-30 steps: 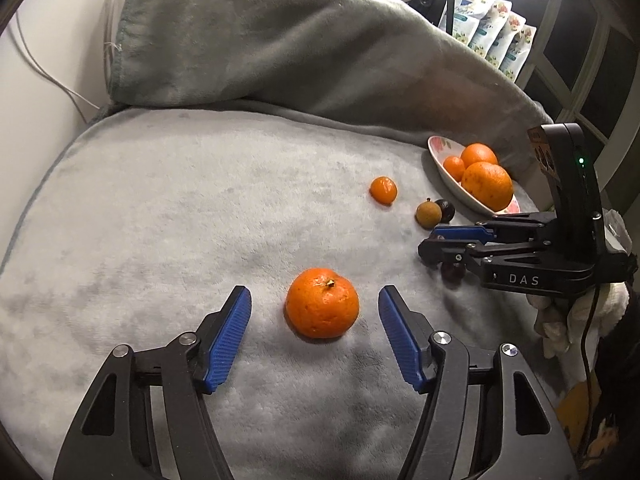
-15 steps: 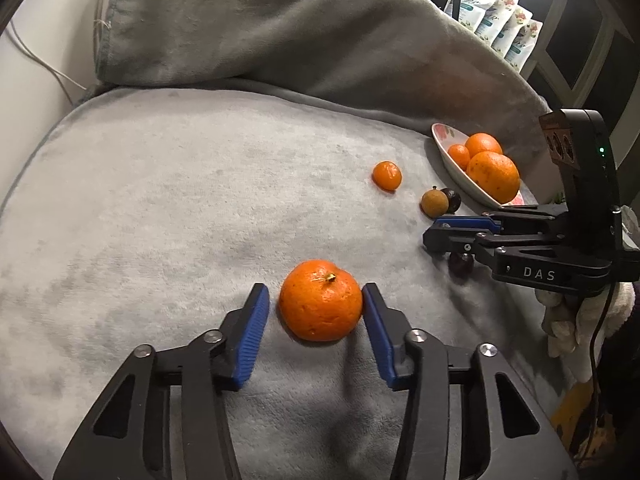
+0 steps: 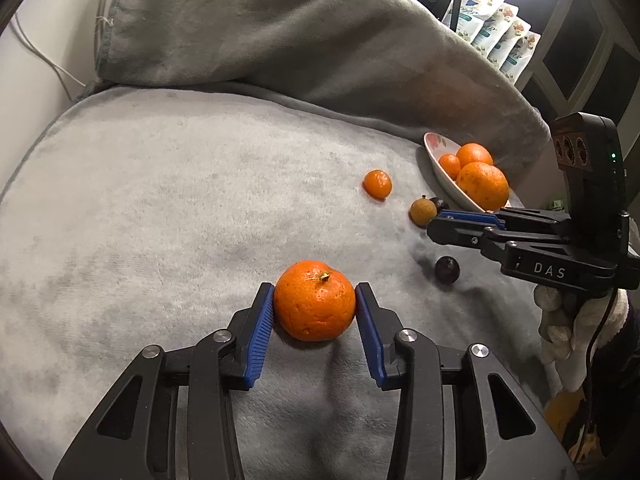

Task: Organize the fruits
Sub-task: 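Close the left gripper on a mandarin while the right gripper closes on a dark fruit, then lift and carry the mandarin and dark fruit with both grippers over the plate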

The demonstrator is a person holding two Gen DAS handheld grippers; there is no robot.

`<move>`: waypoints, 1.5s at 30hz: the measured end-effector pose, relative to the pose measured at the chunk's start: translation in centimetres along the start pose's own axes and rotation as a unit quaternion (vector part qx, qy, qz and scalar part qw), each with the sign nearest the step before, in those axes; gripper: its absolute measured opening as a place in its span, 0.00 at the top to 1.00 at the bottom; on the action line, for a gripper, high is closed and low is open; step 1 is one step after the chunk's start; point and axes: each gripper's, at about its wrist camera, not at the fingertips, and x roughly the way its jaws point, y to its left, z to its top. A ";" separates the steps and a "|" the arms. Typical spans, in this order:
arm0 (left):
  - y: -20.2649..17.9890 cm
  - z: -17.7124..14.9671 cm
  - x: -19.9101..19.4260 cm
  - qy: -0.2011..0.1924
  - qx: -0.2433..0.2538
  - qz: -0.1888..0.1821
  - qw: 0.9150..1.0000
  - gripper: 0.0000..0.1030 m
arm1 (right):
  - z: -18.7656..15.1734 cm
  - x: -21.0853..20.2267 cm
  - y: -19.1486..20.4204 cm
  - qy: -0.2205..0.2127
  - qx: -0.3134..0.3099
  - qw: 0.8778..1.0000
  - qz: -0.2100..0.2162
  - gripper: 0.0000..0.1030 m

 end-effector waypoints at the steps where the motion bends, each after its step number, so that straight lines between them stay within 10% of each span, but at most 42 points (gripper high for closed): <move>1: -0.1 0.1 -0.1 -0.002 0.001 -0.001 1.000 0.62 | 0.0 -0.2 0.0 -0.003 0.001 1.000 0.000 0.77; 45: -8.7 4.6 -1.9 -0.063 0.096 -0.038 0.993 0.62 | -3.0 -11.9 -6.2 -0.135 0.087 0.986 -0.050 0.77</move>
